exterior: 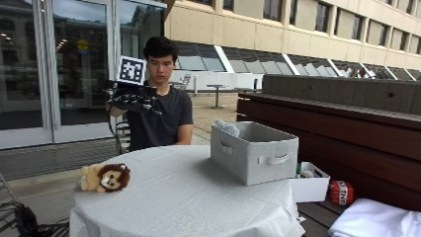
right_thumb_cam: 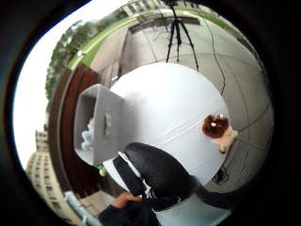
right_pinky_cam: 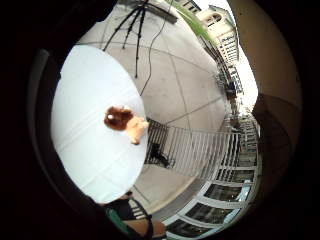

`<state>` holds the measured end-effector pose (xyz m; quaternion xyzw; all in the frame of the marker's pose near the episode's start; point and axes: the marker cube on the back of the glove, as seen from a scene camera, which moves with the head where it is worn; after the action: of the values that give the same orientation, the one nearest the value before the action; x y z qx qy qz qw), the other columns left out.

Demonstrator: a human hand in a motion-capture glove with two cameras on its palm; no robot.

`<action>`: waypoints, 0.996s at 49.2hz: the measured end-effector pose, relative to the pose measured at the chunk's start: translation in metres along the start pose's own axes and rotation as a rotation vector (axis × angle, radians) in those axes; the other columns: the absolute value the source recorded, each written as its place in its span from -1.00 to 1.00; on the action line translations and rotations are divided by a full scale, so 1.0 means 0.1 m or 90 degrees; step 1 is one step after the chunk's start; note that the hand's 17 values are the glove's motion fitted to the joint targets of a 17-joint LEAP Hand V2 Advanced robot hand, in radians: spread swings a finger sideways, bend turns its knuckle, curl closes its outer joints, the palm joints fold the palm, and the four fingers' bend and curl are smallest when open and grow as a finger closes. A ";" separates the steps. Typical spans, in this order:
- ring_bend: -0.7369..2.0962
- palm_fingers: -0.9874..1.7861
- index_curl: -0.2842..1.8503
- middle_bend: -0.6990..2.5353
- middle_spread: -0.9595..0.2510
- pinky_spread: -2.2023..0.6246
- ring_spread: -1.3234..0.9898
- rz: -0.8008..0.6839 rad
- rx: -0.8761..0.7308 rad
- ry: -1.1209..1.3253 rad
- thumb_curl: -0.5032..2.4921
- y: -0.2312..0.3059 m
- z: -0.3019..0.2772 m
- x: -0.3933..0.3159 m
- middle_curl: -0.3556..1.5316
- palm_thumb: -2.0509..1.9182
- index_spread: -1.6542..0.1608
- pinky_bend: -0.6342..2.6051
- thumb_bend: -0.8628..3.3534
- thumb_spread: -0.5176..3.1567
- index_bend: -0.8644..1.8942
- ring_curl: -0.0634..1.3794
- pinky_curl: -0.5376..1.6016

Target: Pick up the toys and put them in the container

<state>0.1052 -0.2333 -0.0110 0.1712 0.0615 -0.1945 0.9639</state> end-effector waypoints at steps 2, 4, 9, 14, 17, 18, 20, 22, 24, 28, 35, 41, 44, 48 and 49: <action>-0.31 -0.41 -0.49 -0.46 0.44 0.50 -0.04 0.001 0.005 0.001 -0.52 -0.03 0.13 0.13 -0.17 -0.03 0.50 -0.12 -0.64 -0.22 -0.32 -0.55 -0.24; -0.31 -0.41 -0.50 -0.46 0.44 0.51 -0.04 0.013 0.007 0.000 -0.52 -0.06 0.27 0.25 -0.17 -0.03 0.50 -0.12 -0.64 -0.22 -0.32 -0.55 -0.24; -0.32 -0.41 -0.53 -0.46 0.43 0.53 -0.05 -0.017 -0.008 -0.020 -0.53 -0.06 0.64 0.54 -0.18 -0.03 0.51 -0.11 -0.64 -0.22 -0.33 -0.54 -0.23; -0.33 -0.41 -0.55 -0.46 0.43 0.55 -0.05 0.037 -0.035 -0.044 -0.53 -0.05 0.99 0.67 -0.19 -0.03 0.51 -0.11 -0.64 -0.22 -0.33 -0.53 -0.22; -0.34 -0.41 -0.55 -0.46 0.42 0.55 -0.05 0.032 -0.041 -0.057 -0.53 -0.03 1.13 0.71 -0.20 -0.03 0.51 -0.11 -0.64 -0.22 -0.32 -0.52 -0.22; -0.34 -0.41 -0.56 -0.46 0.43 0.55 -0.05 0.032 -0.043 -0.060 -0.53 -0.02 1.18 0.72 -0.20 -0.03 0.51 -0.11 -0.64 -0.23 -0.32 -0.52 -0.22; -0.34 -0.41 -0.56 -0.46 0.42 0.56 -0.05 0.041 -0.050 -0.066 -0.53 -0.01 1.31 0.74 -0.20 -0.03 0.51 -0.11 -0.63 -0.23 -0.32 -0.52 -0.22; -0.35 -0.42 -0.57 -0.46 0.42 0.56 -0.05 0.053 -0.060 -0.074 -0.53 -0.01 1.46 0.75 -0.21 -0.02 0.51 -0.10 -0.63 -0.23 -0.32 -0.52 -0.21; -0.35 -0.42 -0.57 -0.46 0.41 0.56 -0.05 0.058 -0.071 -0.082 -0.53 0.00 1.59 0.75 -0.21 -0.02 0.51 -0.11 -0.63 -0.23 -0.32 -0.51 -0.21; -0.35 -0.42 -0.58 -0.46 0.41 0.56 -0.05 0.048 -0.093 -0.096 -0.53 0.03 1.81 0.76 -0.22 -0.02 0.51 -0.11 -0.63 -0.23 -0.32 -0.51 -0.21; -0.36 -0.43 -0.58 -0.46 0.39 0.57 -0.04 0.054 -0.133 -0.084 -0.52 0.09 2.16 0.75 -0.22 0.01 0.51 -0.14 -0.61 -0.22 -0.31 -0.51 -0.21; -0.36 -0.35 -0.57 -0.48 0.36 0.58 -0.01 0.081 -0.135 -0.116 -0.49 0.17 2.41 0.76 -0.24 0.10 0.49 -0.06 -0.57 -0.16 -0.29 -0.52 -0.18; -0.34 -0.27 -0.55 -0.48 0.34 0.58 0.01 0.095 -0.107 -0.127 -0.48 0.19 2.46 0.74 -0.24 0.17 0.46 -0.02 -0.53 -0.14 -0.24 -0.51 -0.17; -0.29 -0.07 -0.51 -0.46 0.29 0.55 -0.03 0.093 -0.103 -0.140 -0.44 0.22 2.48 0.74 -0.25 0.28 0.42 -0.04 -0.48 -0.11 -0.13 -0.50 -0.19; -0.27 -0.02 -0.50 -0.45 0.28 0.53 -0.04 0.092 -0.105 -0.143 -0.44 0.23 2.48 0.75 -0.25 0.29 0.41 -0.05 -0.47 -0.11 -0.13 -0.48 -0.19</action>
<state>0.1955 -0.3274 0.2136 0.0725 -0.0437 -0.1366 0.9870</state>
